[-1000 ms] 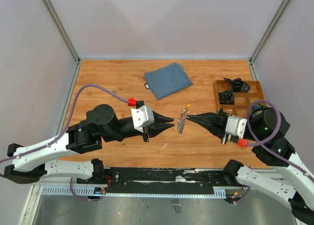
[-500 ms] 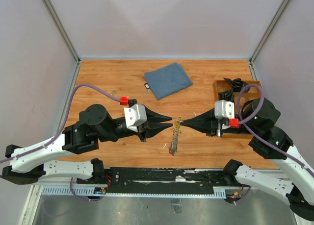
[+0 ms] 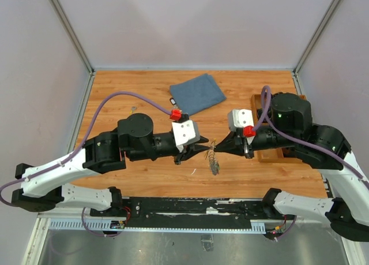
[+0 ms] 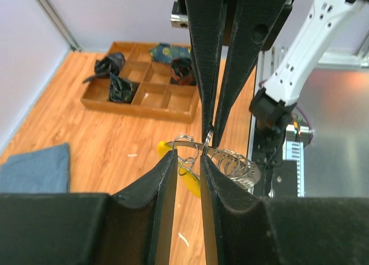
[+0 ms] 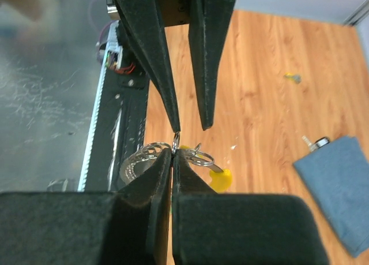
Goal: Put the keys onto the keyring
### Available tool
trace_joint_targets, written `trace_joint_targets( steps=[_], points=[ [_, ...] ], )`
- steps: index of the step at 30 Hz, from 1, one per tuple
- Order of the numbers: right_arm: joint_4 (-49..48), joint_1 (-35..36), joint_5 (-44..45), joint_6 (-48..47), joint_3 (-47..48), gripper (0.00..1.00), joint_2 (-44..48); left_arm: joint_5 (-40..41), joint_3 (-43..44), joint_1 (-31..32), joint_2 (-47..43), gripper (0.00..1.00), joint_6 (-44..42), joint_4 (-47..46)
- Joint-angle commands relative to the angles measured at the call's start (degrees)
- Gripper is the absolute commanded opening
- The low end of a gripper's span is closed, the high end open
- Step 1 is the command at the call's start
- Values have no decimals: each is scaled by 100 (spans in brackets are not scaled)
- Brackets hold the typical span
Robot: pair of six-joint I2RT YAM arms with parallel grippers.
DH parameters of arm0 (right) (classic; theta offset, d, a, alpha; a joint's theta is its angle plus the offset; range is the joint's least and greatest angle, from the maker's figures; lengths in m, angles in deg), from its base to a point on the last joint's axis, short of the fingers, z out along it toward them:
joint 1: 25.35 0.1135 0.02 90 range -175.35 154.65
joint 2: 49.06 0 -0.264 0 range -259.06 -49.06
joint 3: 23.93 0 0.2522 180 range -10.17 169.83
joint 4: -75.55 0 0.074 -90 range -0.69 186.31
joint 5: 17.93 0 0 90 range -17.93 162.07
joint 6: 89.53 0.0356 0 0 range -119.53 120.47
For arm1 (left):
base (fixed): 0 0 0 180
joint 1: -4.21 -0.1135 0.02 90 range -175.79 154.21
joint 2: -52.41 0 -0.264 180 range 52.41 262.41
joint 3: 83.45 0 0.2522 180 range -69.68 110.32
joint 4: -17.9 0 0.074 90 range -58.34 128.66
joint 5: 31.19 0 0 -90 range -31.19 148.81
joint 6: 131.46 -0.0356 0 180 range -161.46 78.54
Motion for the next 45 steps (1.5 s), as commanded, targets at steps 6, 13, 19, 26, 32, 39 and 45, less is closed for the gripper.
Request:
trace_joint_targets(
  steps=[6, 13, 19, 26, 32, 39, 45],
  points=[
    [1174, 141, 94, -190, 518, 1, -320, 23, 108, 8, 83, 29, -112, 234],
    [1135, 194, 279, -197, 483, 1, -358, -253, 68, 8, 140, 30, -7, 158],
    [1025, 229, 288, -168, 413, 1, -322, -357, -98, 8, 177, 32, 129, -50],
    [909, 270, 212, -172, 346, 2, -306, -392, -49, 8, 357, 31, 129, 9],
    [899, 291, 148, -237, 292, 2, -264, -315, -3, 8, 438, 24, 105, 104],
    [858, 311, 87, -291, 266, 3, -231, -249, 49, 8, 480, 1, 74, 192],
    [665, 318, 78, -304, 179, 16, -77, -183, -88, 8, 313, 1, 146, -55]
  ],
)
